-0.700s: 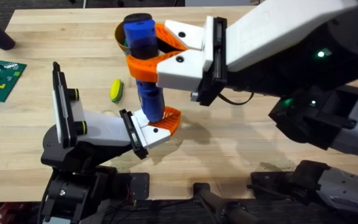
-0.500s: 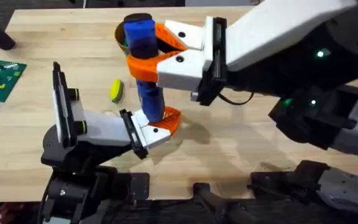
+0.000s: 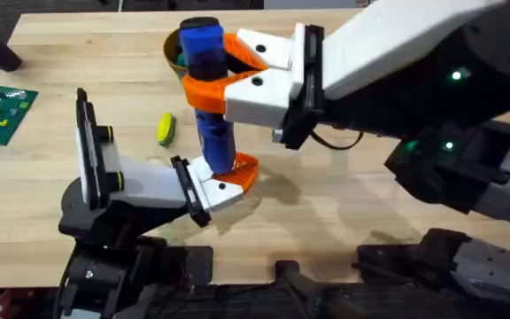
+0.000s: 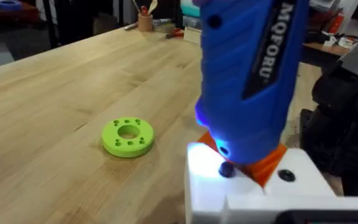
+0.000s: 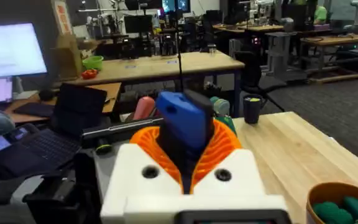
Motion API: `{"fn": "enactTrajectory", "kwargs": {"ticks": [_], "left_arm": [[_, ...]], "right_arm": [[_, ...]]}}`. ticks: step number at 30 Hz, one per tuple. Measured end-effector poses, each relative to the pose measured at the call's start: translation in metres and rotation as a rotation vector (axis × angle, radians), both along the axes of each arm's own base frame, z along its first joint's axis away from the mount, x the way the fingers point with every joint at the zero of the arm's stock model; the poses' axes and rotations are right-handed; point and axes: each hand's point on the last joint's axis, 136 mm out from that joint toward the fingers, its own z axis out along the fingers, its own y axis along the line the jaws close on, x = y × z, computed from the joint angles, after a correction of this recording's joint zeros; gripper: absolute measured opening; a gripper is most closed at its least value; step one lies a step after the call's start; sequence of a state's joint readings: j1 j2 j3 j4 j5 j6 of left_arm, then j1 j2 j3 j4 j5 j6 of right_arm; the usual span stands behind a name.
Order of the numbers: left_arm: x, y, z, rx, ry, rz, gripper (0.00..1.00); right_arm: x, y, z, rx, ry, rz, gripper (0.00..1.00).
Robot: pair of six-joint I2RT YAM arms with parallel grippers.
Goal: Pick up the gripper from the table and insert it into the empty holder that is missing its gripper. Then pick up a screw, insert it into the mounting hole, and use the screwdriver to tighten it. Finally, clean up the table by picking up the vegetable and placing it into the bucket.
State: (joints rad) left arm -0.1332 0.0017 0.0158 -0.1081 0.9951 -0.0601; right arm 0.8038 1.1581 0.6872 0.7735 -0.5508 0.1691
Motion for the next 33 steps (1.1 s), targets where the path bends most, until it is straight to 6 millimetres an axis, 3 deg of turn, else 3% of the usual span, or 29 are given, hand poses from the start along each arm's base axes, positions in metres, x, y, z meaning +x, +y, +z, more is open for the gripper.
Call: {"fn": "enactTrajectory", "kwargs": {"ticks": [17,28,33], "left_arm": [[0.0,0.0,0.0,0.0,-0.001,0.0,0.014],[0.0,0.0,0.0,0.0,-0.002,0.0,0.014],[0.0,0.0,0.0,0.0,-0.001,0.0,0.014]], "right_arm": [[-0.006,0.001,0.01,0.02,-0.027,0.034,0.049],[-0.017,-0.009,0.053,0.096,-0.105,0.041,0.049],[-0.019,-0.011,0.058,0.104,-0.114,0.041,0.049]]}}
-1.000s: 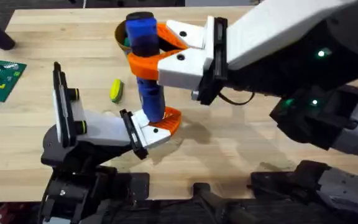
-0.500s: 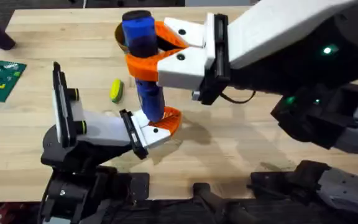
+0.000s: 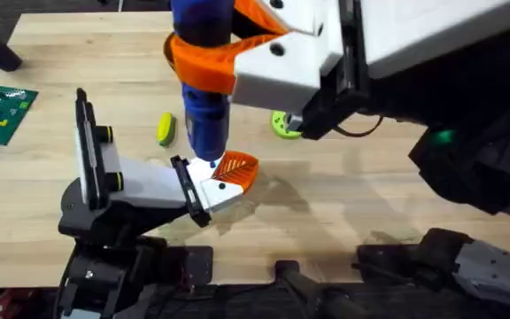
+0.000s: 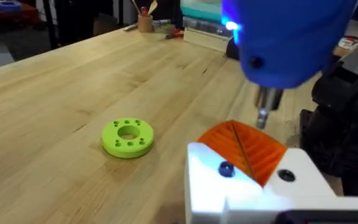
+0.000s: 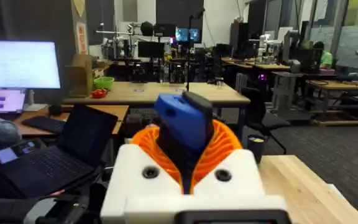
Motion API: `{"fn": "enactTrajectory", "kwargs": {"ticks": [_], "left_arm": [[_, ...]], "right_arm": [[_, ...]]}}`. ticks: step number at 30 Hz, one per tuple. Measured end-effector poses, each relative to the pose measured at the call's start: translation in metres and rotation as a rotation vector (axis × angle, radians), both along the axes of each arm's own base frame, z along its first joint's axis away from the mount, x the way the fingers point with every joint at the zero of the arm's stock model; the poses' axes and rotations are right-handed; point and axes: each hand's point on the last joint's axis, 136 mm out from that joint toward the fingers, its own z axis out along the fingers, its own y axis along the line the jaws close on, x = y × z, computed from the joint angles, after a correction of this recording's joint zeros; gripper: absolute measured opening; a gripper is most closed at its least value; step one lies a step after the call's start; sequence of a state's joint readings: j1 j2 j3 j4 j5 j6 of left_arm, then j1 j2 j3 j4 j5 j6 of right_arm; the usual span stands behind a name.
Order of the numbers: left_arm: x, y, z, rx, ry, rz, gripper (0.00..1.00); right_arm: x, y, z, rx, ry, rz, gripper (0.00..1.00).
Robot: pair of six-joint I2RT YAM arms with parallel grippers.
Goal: Pick up the gripper from the table and insert it into the empty holder that is missing its gripper. Then pick up a screw, insert it into the mounting hole, and use the screwdriver to tighten it. Finally, clean up the table by picking up the vegetable and placing it into the bucket.
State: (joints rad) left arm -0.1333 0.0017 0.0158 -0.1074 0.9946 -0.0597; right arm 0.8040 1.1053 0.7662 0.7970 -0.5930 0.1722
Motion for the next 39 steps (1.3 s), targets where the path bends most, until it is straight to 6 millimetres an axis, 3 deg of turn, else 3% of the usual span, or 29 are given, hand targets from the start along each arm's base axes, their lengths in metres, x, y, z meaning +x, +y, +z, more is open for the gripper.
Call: {"fn": "enactTrajectory", "kwargs": {"ticks": [10,19,39], "left_arm": [[0.0,0.0,0.0,0.0,0.0,0.0,0.014],[0.0,0.0,0.0,0.0,-0.001,0.0,0.014],[0.0,0.0,0.0,0.0,0.0,0.0,0.014]], "right_arm": [[0.001,0.002,-0.005,-0.016,0.016,0.0,0.049],[0.009,0.01,-0.021,-0.054,0.052,0.0,0.049],[0.011,0.011,-0.023,-0.06,0.047,-0.003,0.049]]}}
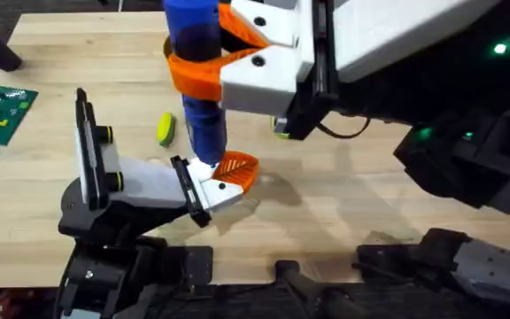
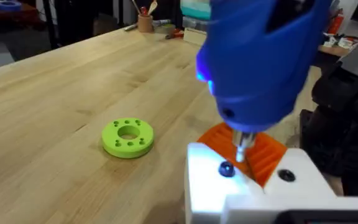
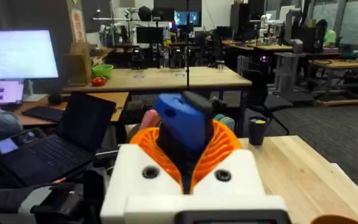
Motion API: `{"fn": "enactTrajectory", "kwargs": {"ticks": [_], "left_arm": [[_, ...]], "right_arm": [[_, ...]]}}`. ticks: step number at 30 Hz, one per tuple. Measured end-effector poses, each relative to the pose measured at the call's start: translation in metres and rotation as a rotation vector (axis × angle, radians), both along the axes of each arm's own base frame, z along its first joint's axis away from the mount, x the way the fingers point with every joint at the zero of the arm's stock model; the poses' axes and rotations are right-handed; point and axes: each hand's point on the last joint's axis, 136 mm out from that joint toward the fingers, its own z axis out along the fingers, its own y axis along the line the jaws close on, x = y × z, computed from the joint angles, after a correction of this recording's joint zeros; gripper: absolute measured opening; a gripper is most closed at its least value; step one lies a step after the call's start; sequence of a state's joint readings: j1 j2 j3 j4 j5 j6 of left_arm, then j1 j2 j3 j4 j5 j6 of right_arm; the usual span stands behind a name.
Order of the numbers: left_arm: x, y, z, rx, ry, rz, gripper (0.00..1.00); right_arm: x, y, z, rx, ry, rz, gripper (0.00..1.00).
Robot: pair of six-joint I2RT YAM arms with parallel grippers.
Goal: Pick up the gripper from the table and insert it into the empty holder that is missing its gripper. Then pick up a screw, insert it into the mounting hole, and use the screwdriver to tighten it. Finally, clean up the table by picking up the vegetable and placing it into the bucket.
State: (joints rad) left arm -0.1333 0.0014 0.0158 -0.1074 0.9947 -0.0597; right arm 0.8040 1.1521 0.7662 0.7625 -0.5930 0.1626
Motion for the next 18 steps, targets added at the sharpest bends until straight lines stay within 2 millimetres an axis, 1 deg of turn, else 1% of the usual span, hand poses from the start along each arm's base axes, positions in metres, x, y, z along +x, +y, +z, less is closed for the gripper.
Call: {"fn": "enactTrajectory", "kwargs": {"ticks": [5,18], "left_arm": [[0.0,0.0,0.0,0.0,0.0,0.0,0.014],[0.0,0.0,0.0001,0.0,0.0,0.0,0.014]], "right_arm": [[0.0037,0.0037,-0.007,-0.015,0.01,-0.001,0.049],[0.004,0.0041,-0.0077,-0.017,0.01,-0.002,0.049]]}}
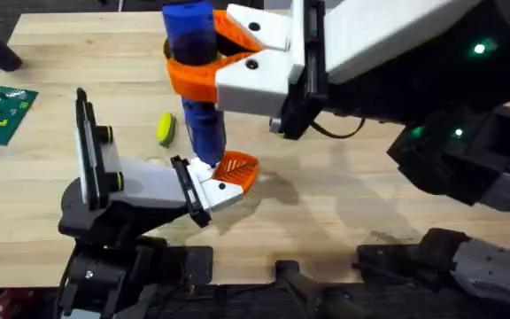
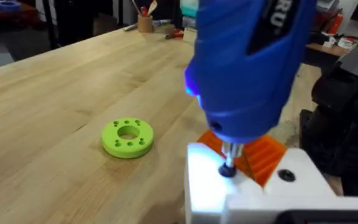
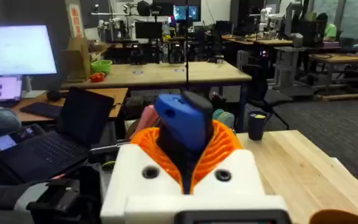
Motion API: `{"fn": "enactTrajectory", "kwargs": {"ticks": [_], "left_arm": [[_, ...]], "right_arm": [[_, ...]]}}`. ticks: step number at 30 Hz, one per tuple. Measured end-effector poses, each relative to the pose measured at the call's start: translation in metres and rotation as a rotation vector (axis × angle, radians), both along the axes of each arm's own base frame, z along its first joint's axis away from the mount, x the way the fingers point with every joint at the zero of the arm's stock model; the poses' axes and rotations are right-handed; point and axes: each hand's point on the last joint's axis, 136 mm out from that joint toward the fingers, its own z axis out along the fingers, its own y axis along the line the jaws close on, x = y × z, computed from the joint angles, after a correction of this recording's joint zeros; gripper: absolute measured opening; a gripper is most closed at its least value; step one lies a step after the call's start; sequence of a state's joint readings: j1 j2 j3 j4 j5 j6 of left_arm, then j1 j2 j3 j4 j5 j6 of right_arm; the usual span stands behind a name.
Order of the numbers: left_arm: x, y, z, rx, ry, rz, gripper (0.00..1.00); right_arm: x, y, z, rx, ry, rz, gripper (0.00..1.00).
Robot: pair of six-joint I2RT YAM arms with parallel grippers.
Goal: Pick up the gripper from the table and insert it into the empty holder that is missing its gripper. Then pick up a screw, insert it into the mounting hole, and use the screwdriver to tighten it. Finally, clean up the table by picking up the vegetable and placing it into the bucket.
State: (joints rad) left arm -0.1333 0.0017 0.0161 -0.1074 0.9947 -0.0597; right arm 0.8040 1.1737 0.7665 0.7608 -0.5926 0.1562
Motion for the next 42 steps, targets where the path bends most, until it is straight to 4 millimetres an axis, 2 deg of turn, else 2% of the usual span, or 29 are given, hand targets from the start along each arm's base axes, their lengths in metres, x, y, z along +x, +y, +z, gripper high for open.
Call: {"fn": "enactTrajectory", "kwargs": {"ticks": [27,35,37,42], "left_arm": [[0.0,0.0,0.0,-0.002,0.004,-0.002,0.014],[0.0,0.0,0.0,0.0,-0.003,-0.001,0.014],[0.0,0.0,0.0,0.0,-0.001,0.0,0.014],[0.0,0.0,0.0,0.0,-0.002,0.0,0.014]], "right_arm": [[0.001,0.004,-0.004,-0.01,0.004,0.007,0.049],[0.002,0.008,0.002,-0.019,0.003,0.024,0.049],[0.003,0.01,0.016,-0.001,-0.016,0.028,0.049],[-0.005,0.0,0.084,0.124,-0.14,0.023,0.049]]}}
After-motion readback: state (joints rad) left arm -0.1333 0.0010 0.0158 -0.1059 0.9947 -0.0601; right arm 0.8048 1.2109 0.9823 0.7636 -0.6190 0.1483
